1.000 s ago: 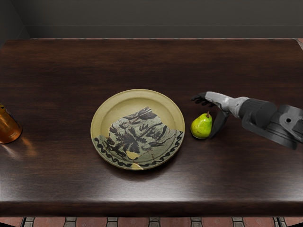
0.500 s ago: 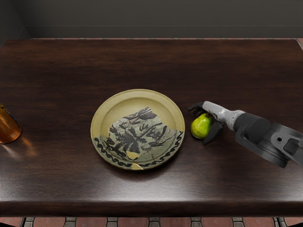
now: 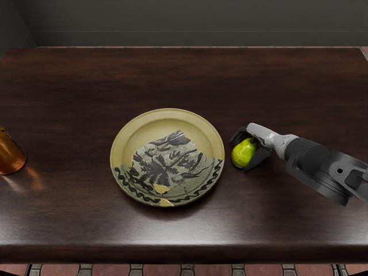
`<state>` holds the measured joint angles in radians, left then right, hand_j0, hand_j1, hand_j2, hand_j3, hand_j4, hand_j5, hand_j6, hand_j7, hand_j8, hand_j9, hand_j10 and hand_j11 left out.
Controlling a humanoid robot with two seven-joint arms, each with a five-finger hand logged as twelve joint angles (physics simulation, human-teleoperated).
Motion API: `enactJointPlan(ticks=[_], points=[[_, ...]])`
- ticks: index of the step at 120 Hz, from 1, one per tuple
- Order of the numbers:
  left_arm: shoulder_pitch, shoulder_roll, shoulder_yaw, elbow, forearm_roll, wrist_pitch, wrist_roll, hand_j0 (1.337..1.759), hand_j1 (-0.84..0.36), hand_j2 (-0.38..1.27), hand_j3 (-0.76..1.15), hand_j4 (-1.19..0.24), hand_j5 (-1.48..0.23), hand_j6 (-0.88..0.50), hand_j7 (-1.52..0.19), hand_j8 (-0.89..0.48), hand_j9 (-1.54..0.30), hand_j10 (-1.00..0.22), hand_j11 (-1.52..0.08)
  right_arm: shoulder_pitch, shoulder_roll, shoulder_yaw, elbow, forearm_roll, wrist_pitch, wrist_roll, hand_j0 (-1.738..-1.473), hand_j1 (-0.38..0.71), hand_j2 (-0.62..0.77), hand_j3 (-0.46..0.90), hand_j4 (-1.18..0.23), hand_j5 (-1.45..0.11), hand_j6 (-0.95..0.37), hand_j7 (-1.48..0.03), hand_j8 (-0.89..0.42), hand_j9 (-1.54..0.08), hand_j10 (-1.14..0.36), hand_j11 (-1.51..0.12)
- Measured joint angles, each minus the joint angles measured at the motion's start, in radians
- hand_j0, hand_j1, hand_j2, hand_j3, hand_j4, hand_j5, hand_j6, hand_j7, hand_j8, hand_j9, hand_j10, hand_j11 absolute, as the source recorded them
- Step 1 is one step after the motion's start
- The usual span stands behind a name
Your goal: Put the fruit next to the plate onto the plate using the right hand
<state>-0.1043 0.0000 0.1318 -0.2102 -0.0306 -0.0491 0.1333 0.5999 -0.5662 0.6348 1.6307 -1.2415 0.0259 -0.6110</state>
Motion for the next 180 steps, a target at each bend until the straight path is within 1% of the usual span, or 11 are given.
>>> enactJointPlan(ticks=[10,23,32,52,92,110,155,180], points=[[0.000,0.000,0.000,0.000,0.000,0.000,0.000,1.658,0.35,0.00,0.00,0.00,0.00,0.00,0.00,0.00,0.00,0.00,0.00,0.000,0.000,0.001,0.000,0.000,0.000,0.000,-1.656,0.17,0.16,0.00,-0.54,-0.69,-0.45,-0.69,-0.38,-0.70,-0.51,-0.70],[0.000,0.000,0.000,0.000,0.000,0.000,0.000,1.658,0.35,0.00,0.00,0.00,0.00,0.00,0.00,0.00,0.00,0.00,0.00,0.000,0.001,0.014,0.000,0.002,0.001,0.000,-1.657,0.19,0.27,0.00,-0.56,-0.73,-0.48,-0.73,-0.40,-0.73,-0.53,-0.73],[0.000,0.000,0.000,0.000,0.000,0.000,0.000,1.658,0.35,0.00,0.00,0.00,0.00,0.00,0.00,0.00,0.00,0.00,0.00,0.000,0.001,0.027,0.000,0.003,0.002,0.000,-1.657,0.19,0.31,0.00,-0.57,-0.74,-0.49,-0.74,-0.41,-0.75,-0.54,-0.75],[0.000,0.000,0.000,0.000,0.000,0.000,0.000,1.658,0.35,0.00,0.00,0.00,0.00,0.00,0.00,0.00,0.00,0.00,0.00,0.002,0.000,0.056,0.002,0.007,0.013,0.000,-1.657,0.19,0.31,0.00,-0.58,-0.76,-0.49,-0.75,-0.41,-0.76,-0.54,-0.76],[0.000,0.000,0.000,0.000,0.000,0.000,0.000,1.658,0.35,0.00,0.00,0.00,0.00,0.00,0.00,0.00,0.00,0.00,0.00,0.003,-0.006,0.163,0.044,0.015,0.084,0.000,-1.658,0.19,0.31,0.00,-0.57,-0.76,-0.48,-0.75,-0.41,-0.76,-0.53,-0.76],[0.000,0.000,0.000,0.000,0.000,0.000,0.000,1.658,0.35,0.00,0.00,0.00,0.00,0.00,0.00,0.00,0.00,0.00,0.00,0.008,0.002,0.200,0.055,0.062,0.115,0.000,-1.658,0.19,0.30,0.00,-0.58,-0.76,-0.49,-0.75,-0.41,-0.76,-0.54,-0.76],[0.000,0.000,0.000,0.000,0.000,0.000,0.000,1.658,0.35,0.00,0.00,0.00,0.00,0.00,0.00,0.00,0.00,0.00,0.00,0.020,0.099,0.242,0.063,0.092,0.133,0.000,-1.658,0.19,0.31,0.00,-0.57,-0.76,-0.49,-0.76,-0.41,-0.77,-0.54,-0.77],[0.000,0.000,0.000,0.000,0.000,0.000,0.000,1.658,0.35,0.00,0.00,0.00,0.00,0.00,0.00,0.00,0.00,0.00,0.00,0.027,0.178,0.256,0.063,0.092,0.140,0.000,-1.658,0.20,0.33,0.00,-0.58,-0.76,-0.48,-0.75,-0.41,-0.76,-0.53,-0.77]])
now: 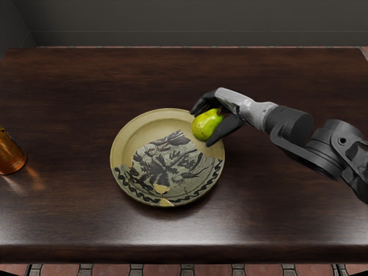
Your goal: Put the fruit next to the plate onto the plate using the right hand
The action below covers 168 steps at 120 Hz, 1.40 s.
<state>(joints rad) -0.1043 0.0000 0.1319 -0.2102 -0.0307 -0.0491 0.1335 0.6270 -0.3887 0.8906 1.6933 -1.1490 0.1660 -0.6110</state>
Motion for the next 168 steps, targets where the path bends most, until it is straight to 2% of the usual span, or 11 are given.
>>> enactJointPlan(ticks=[26,66,88,101,112,124,147,168], points=[[0.000,0.000,0.000,0.000,0.000,0.000,0.000,1.658,0.35,0.00,0.00,0.00,0.00,0.00,0.00,0.00,0.00,0.00,0.00,0.001,0.080,-0.014,-0.003,0.001,0.008,0.000,-1.658,0.21,0.34,0.00,-0.57,-0.77,-0.48,-0.76,-0.40,-0.76,-0.53,-0.76],[0.000,0.000,0.000,0.000,0.000,0.000,0.000,1.658,0.35,0.00,0.00,0.00,0.00,0.00,0.00,0.00,0.00,0.00,0.00,-0.012,0.145,-0.100,-0.026,-0.002,-0.001,-0.001,-1.658,0.22,0.37,0.00,-0.57,-0.78,-0.47,-0.76,-0.39,-0.77,-0.52,-0.77],[0.000,0.000,0.000,0.000,0.000,0.000,0.000,1.658,0.35,0.00,0.00,0.00,0.00,0.00,0.00,0.00,0.00,0.00,0.00,-0.013,0.157,-0.127,-0.035,-0.003,-0.006,0.000,-1.658,0.20,0.29,0.00,-0.55,-0.74,-0.46,-0.73,-0.39,-0.73,-0.51,-0.73],[0.000,0.000,0.000,0.000,0.000,0.000,0.000,1.658,0.35,0.00,0.00,0.00,0.00,0.00,0.00,0.00,0.00,0.00,0.00,-0.013,0.159,-0.131,-0.036,-0.003,-0.008,0.000,-1.658,0.08,0.15,0.00,-0.41,-0.55,-0.36,-0.54,-0.32,-0.55,-0.39,-0.55],[0.000,0.000,0.000,0.000,0.000,0.000,0.000,1.658,0.35,0.00,0.00,0.00,0.00,0.00,0.00,0.00,0.00,0.00,0.00,-0.012,0.156,-0.129,-0.036,-0.003,-0.008,0.000,-1.658,-0.06,0.10,0.00,-0.28,-0.37,-0.24,-0.36,-0.22,-0.36,-0.26,-0.36],[0.000,0.000,0.000,0.000,0.000,0.000,0.000,1.658,0.35,0.00,0.00,0.00,0.00,0.00,0.00,0.00,0.00,0.00,0.00,-0.006,0.150,-0.126,-0.035,-0.003,-0.007,0.000,-1.658,-0.16,0.06,0.00,-0.18,-0.24,-0.16,-0.24,-0.14,-0.24,-0.17,-0.24],[0.000,0.000,0.000,0.000,0.000,0.000,0.000,1.658,0.35,0.00,0.00,0.00,0.00,0.00,0.00,0.00,0.00,0.00,0.00,0.015,0.128,-0.056,-0.031,0.008,0.047,0.000,-1.658,-0.26,0.02,0.00,-0.08,-0.11,-0.07,-0.11,-0.07,-0.11,-0.08,-0.11],[0.000,0.000,0.000,0.000,0.000,0.000,0.000,1.658,0.35,0.00,0.00,0.00,0.00,0.00,0.00,0.00,0.00,0.00,0.00,0.028,0.066,0.058,-0.032,0.202,0.144,0.000,-1.658,-0.30,0.01,0.00,-0.04,-0.06,-0.04,-0.06,-0.04,-0.06,-0.04,-0.06]])
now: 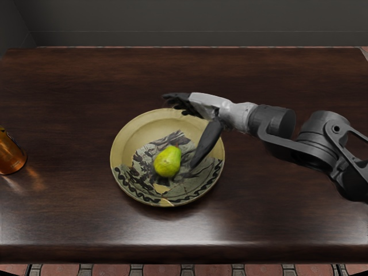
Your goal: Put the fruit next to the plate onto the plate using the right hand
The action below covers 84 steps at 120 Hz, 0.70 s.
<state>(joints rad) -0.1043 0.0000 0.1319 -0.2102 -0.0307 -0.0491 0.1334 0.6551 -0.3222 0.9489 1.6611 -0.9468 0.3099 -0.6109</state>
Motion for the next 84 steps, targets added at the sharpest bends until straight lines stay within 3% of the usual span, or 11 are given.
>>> enactJointPlan(ticks=[37,42,84], points=[[0.013,0.000,0.000,-0.001,-0.003,-0.003,0.000,1.658,0.35,0.00,0.00,0.00,0.00,0.00,0.00,0.00,0.00,0.00,0.00,-0.042,-0.186,0.145,-0.028,0.462,0.162,0.000,-1.658,-0.32,0.00,0.00,-0.02,-0.03,-0.02,-0.03,-0.02,-0.03,-0.02,-0.03],[0.050,0.000,-0.001,-0.001,-0.003,-0.003,0.000,1.658,0.35,0.00,0.00,0.00,0.00,0.00,0.00,0.00,0.00,0.00,0.00,-0.061,-0.205,0.171,-0.033,0.498,0.189,0.000,-1.658,-0.33,0.00,0.00,-0.02,-0.03,-0.02,-0.03,-0.02,-0.03,-0.02,-0.03],[0.103,0.000,-0.001,0.000,-0.008,0.000,0.005,1.658,0.35,0.00,0.00,0.00,0.00,0.00,0.00,0.00,0.00,0.00,0.00,-0.162,-0.318,0.269,-0.089,0.648,0.297,0.000,-1.658,-0.33,0.00,0.00,-0.02,-0.02,-0.02,-0.02,-0.02,-0.02,-0.02,-0.02]])
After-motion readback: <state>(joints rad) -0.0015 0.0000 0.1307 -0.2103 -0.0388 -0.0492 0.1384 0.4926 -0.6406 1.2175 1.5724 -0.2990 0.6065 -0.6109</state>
